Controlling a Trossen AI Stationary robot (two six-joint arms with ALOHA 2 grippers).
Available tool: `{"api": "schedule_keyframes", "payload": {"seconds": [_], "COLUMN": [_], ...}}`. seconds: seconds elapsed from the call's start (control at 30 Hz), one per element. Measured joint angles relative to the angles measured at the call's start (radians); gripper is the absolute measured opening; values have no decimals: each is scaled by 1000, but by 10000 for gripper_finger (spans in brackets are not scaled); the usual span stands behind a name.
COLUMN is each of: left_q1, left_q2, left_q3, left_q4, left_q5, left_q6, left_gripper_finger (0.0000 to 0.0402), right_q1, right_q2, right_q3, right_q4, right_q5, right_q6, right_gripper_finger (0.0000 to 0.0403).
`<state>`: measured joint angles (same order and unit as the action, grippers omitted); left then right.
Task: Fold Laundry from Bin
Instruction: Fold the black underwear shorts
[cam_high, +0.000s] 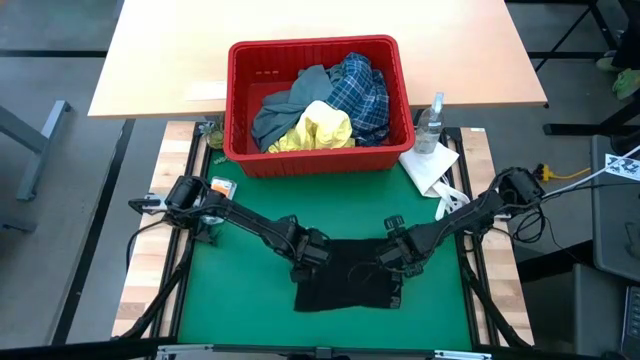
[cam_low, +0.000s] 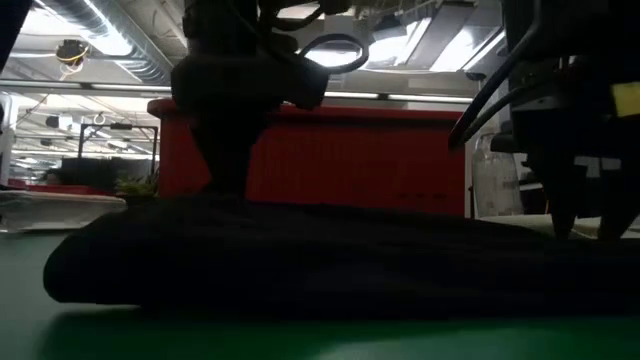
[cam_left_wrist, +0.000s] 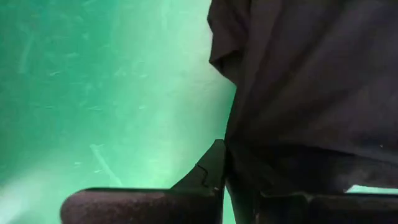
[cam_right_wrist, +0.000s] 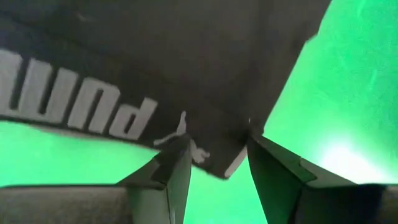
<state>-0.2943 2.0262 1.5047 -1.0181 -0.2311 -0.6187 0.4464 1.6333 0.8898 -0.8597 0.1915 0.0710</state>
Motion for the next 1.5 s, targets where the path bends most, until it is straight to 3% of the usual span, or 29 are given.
{"api": "schedule_keyframes", "payload": {"seconds": [0.13, 0.3, 0.57, 0.87, 1.07, 1.33, 1.5], "left_q1": [20, 58, 66, 22, -46, -152, -211], "left_q2": [0, 0, -20, -58, -58, -58, -39], "left_q3": [0, 15, 75, 91, 80, 79, 79], "left_q4": [-29, -58, -157, -163, 49, 179, 215], "left_q5": [-47, -19, -22, 5, 95, 92, 39], "left_q6": [0, -1, 30, 18, 23, 24, 20], "left_gripper_finger": [45, 88, 116, 111, 102, 87, 76], "right_q1": [-21, -22, -20, -14, 41, 165, 197], "right_q2": [-7, -44, -99, -116, -116, -103, -72], "right_q3": [0, 1, 45, 88, 89, 89, 89], "right_q4": [-19, -41, -104, -107, 51, 124, 143], "right_q5": [0, 1, 0, -4, -50, -55, -11], "right_q6": [-27, -30, -27, -26, -63, -75, -65], "right_gripper_finger": [156, 156, 156, 156, 156, 156, 156]}}
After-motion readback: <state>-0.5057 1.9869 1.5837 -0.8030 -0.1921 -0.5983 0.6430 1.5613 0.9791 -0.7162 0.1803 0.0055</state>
